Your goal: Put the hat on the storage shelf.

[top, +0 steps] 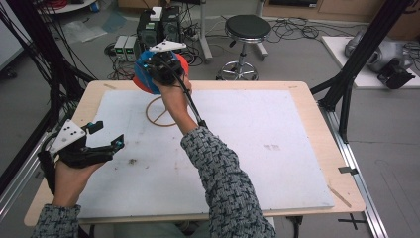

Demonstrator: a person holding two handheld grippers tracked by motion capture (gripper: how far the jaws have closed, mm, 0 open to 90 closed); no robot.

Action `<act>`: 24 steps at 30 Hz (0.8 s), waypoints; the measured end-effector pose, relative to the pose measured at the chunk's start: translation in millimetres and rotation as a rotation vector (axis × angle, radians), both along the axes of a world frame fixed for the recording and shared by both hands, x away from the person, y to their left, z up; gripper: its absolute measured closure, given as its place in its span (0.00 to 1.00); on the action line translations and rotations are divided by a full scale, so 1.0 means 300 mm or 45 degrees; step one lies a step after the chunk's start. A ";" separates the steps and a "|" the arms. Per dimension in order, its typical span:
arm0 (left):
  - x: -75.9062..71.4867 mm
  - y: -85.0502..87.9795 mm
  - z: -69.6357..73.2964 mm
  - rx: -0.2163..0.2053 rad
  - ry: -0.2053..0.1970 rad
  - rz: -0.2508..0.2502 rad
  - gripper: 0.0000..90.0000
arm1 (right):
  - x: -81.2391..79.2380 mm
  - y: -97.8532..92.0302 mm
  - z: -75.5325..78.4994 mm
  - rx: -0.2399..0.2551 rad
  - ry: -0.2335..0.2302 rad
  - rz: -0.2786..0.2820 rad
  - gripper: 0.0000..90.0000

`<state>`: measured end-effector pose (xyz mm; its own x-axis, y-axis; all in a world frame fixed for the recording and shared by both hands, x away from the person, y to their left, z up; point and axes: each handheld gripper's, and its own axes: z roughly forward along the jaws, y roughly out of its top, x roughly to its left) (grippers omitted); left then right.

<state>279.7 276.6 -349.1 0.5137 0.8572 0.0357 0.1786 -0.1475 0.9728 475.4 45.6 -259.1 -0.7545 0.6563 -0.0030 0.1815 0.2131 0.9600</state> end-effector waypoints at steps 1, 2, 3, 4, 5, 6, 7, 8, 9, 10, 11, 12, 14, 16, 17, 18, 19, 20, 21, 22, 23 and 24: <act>0.001 0.000 -0.001 0.003 0.001 -0.001 0.18 | 0.002 -0.002 0.000 -0.004 -0.006 0.001 0.96; 0.001 0.000 -0.002 0.003 0.001 -0.002 0.18 | 0.003 -0.002 -0.001 -0.001 -0.005 -0.002 0.94; 0.002 -0.001 -0.002 0.001 0.001 -0.002 0.18 | 0.003 -0.002 -0.002 0.000 -0.003 -0.002 0.91; 0.002 0.000 -0.002 0.002 0.001 -0.001 0.18 | 0.003 -0.001 -0.002 -0.004 -0.001 -0.003 0.90; 0.002 0.000 -0.002 0.003 0.001 -0.001 0.18 | 0.002 0.000 -0.003 -0.006 -0.007 -0.006 0.89; 0.001 0.000 -0.001 0.002 0.001 -0.002 0.18 | 0.000 0.002 -0.003 -0.007 -0.007 -0.006 0.87; 0.001 0.000 -0.001 0.003 0.001 -0.003 0.18 | 0.000 0.002 -0.004 -0.006 -0.005 -0.006 0.86; 0.000 0.000 0.000 0.006 -0.001 -0.003 0.18 | 0.000 0.004 -0.005 -0.004 -0.005 -0.006 0.86; 0.000 -0.001 0.000 0.001 -0.001 -0.003 0.18 | 0.001 0.005 -0.006 -0.004 -0.008 -0.005 0.84; 0.000 -0.001 0.000 0.003 -0.001 -0.001 0.18 | 0.001 0.005 -0.007 -0.006 -0.008 -0.008 0.82; 0.000 -0.002 -0.001 0.009 -0.002 0.001 0.18 | 0.001 0.006 -0.008 -0.005 -0.004 -0.010 0.82; 0.001 -0.005 -0.002 0.012 -0.001 -0.001 0.18 | 0.002 0.005 -0.008 -0.002 -0.003 -0.008 0.81; 0.002 -0.007 -0.003 0.018 0.003 -0.007 0.18 | 0.002 0.005 -0.009 0.000 -0.007 -0.009 0.80; 0.002 -0.010 -0.004 0.023 0.004 -0.011 0.18 | 0.002 0.003 -0.007 0.004 -0.005 -0.011 0.78; 0.002 -0.010 -0.004 0.021 0.004 -0.011 0.18 | 0.001 0.003 -0.007 0.007 -0.004 -0.013 0.76; 0.002 -0.012 -0.004 0.018 0.004 -0.011 0.18 | 0.002 0.003 -0.007 0.007 -0.005 -0.015 0.75; 0.002 -0.010 -0.004 0.022 0.004 -0.012 0.18 | 0.002 0.002 -0.006 0.006 -0.007 -0.016 0.75; 0.002 -0.009 -0.004 0.022 0.005 -0.010 0.18 | 0.003 0.001 -0.007 0.006 -0.004 -0.016 0.73; 0.002 -0.010 -0.004 0.018 0.004 -0.010 0.18 | 0.004 0.000 -0.007 0.009 -0.003 -0.019 0.72; 0.002 -0.009 -0.004 0.020 0.004 -0.010 0.18 | 0.005 -0.002 -0.007 0.010 -0.001 -0.019 0.71; 0.002 -0.008 -0.004 0.020 0.004 -0.011 0.19 | 0.005 -0.002 -0.008 0.012 0.004 -0.024 0.69; 0.002 -0.009 -0.003 0.016 0.004 -0.009 0.18 | 0.007 -0.003 -0.008 0.011 0.002 -0.025 0.69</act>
